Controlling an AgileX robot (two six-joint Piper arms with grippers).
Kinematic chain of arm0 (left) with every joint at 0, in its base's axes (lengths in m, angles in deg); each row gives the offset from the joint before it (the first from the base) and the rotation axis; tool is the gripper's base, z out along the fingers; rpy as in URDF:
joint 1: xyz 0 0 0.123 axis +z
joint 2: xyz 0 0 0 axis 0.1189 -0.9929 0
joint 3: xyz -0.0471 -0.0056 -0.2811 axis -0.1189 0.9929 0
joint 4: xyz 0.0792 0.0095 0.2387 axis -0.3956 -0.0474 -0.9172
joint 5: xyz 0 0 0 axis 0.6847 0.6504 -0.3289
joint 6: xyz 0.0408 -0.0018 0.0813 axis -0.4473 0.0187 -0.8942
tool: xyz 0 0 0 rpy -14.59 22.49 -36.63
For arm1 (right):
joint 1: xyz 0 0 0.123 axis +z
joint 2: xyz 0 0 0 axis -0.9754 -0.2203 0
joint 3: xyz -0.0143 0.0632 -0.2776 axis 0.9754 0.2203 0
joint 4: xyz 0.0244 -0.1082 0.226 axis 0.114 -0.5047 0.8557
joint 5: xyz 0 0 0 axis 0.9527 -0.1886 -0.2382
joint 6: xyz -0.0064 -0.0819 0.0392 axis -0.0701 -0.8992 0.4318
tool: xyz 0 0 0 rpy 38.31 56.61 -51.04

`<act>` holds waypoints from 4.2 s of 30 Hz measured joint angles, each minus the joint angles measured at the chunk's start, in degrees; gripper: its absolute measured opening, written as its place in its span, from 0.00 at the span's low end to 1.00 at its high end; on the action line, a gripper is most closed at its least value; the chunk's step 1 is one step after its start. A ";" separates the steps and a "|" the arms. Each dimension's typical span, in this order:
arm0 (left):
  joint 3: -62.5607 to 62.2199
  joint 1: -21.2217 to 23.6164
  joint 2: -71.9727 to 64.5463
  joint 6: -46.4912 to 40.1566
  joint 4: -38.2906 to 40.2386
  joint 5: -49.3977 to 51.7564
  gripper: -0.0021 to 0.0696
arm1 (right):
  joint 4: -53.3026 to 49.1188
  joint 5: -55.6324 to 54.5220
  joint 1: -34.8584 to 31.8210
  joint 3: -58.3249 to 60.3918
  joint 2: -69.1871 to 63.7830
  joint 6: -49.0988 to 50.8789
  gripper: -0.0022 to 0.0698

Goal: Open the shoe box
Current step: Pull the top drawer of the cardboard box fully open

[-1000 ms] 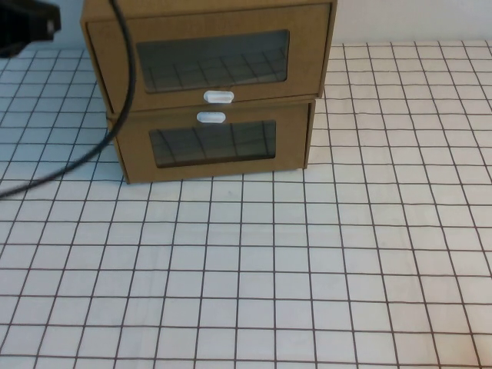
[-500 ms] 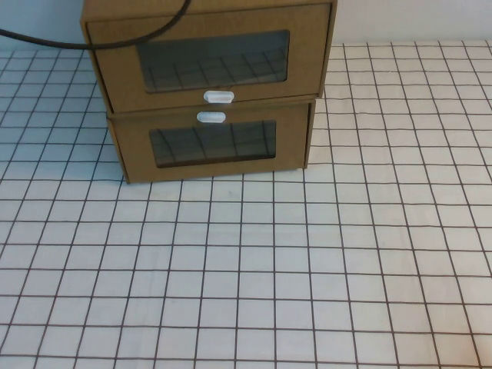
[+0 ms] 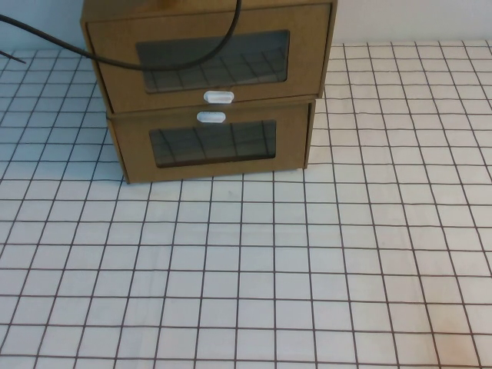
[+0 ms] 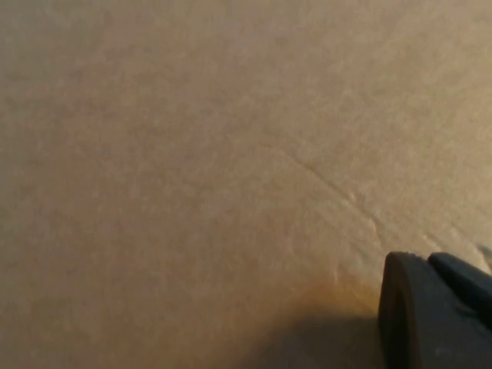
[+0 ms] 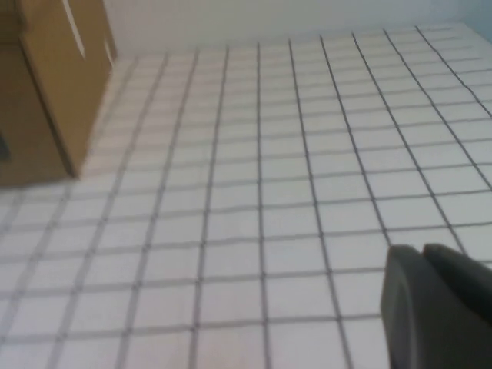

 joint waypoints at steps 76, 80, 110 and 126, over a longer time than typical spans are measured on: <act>-0.60 0.52 -0.49 2.57 0.98 2.57 0.03 | -71.80 7.71 53.40 -75.80 -99.35 21.65 0.38; -0.70 0.52 -0.49 2.57 0.98 2.61 0.03 | -81.63 7.82 53.27 -78.38 -102.36 27.87 0.38; -1.01 0.91 -0.49 2.57 1.02 4.71 0.03 | -97.55 5.27 47.96 -85.74 -113.83 30.61 0.33; -1.01 0.91 -0.49 2.57 1.02 4.71 0.03 | -96.89 5.24 47.96 -85.95 -111.48 31.02 0.31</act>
